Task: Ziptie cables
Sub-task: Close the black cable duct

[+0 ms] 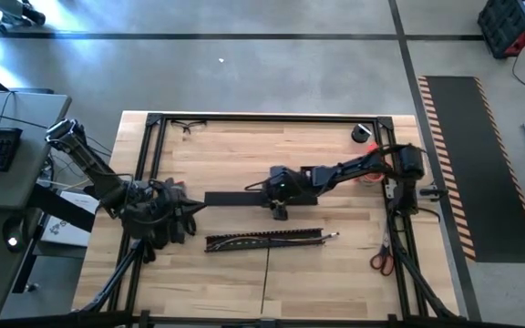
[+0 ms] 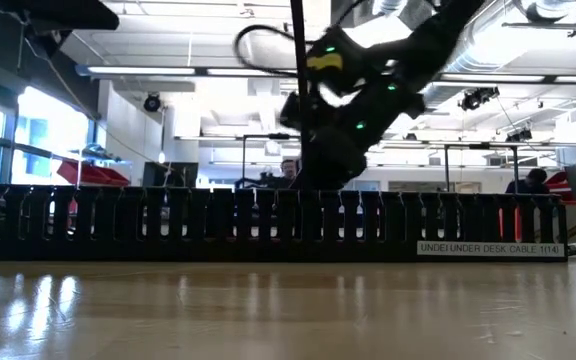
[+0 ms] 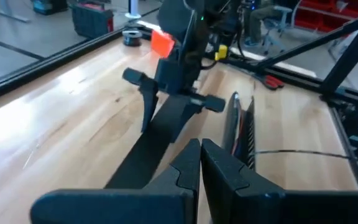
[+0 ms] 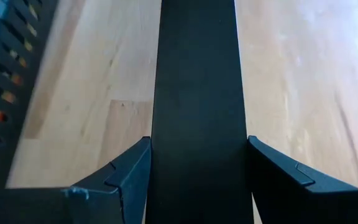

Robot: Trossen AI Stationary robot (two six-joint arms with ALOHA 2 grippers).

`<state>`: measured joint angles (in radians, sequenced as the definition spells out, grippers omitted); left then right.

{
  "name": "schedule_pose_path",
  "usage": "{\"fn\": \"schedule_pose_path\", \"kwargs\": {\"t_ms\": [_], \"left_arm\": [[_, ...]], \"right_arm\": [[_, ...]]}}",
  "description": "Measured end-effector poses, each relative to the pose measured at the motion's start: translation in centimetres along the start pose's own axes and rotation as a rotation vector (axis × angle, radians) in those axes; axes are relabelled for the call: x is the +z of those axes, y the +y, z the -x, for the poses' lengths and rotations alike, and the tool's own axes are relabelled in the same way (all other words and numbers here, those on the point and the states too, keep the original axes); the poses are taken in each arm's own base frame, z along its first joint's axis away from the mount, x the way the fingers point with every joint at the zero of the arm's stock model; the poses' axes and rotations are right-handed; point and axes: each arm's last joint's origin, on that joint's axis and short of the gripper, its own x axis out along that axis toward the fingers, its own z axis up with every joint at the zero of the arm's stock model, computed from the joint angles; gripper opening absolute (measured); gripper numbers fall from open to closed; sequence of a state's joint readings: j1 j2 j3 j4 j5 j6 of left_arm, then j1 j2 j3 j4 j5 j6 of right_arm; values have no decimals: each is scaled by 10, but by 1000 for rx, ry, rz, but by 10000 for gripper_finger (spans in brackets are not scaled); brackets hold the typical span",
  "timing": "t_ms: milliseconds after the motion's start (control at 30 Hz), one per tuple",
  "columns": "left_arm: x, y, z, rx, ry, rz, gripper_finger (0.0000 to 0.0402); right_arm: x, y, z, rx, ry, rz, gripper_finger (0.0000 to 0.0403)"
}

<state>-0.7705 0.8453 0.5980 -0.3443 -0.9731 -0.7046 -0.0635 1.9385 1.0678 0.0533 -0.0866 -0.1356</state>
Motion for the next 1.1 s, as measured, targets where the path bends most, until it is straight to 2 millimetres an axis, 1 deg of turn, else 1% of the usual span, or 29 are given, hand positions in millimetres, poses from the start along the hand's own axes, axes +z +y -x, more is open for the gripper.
{"fn": "schedule_pose_path", "kwargs": {"t_ms": [133,200,267,400,500,600,700,800,867,933,1000,1100], "left_arm": [[0,0,4,4,-21,-3,0],[0,0,4,15,-32,1,0],[1,0,4,17,-35,14,0],[5,4,6,13,-40,21,0],[20,10,14,-16,-21,37,0],[32,15,21,-43,14,32,0],[33,12,23,-120,77,33,0],[16,4,17,-183,181,22,0],[-2,-3,11,-188,251,22,0],[-21,-10,6,-212,313,-2,0],[-35,-21,2,-263,337,-15,0],[-56,-26,-1,-267,325,-67,0]], "right_arm": [[-9,4,19,-13,-65,-39,202],[-8,9,29,-12,-77,-36,202],[-3,19,39,7,-94,-38,202],[17,41,60,36,-80,-33,202],[34,64,68,57,3,-17,201],[52,86,72,99,35,-15,201],[62,106,68,130,65,-22,201],[70,119,61,133,66,-33,201],[73,125,55,123,70,-38,201],[72,129,47,108,106,-37,201],[68,130,38,90,144,-33,201],[65,130,30,68,160,-44,201]]}}
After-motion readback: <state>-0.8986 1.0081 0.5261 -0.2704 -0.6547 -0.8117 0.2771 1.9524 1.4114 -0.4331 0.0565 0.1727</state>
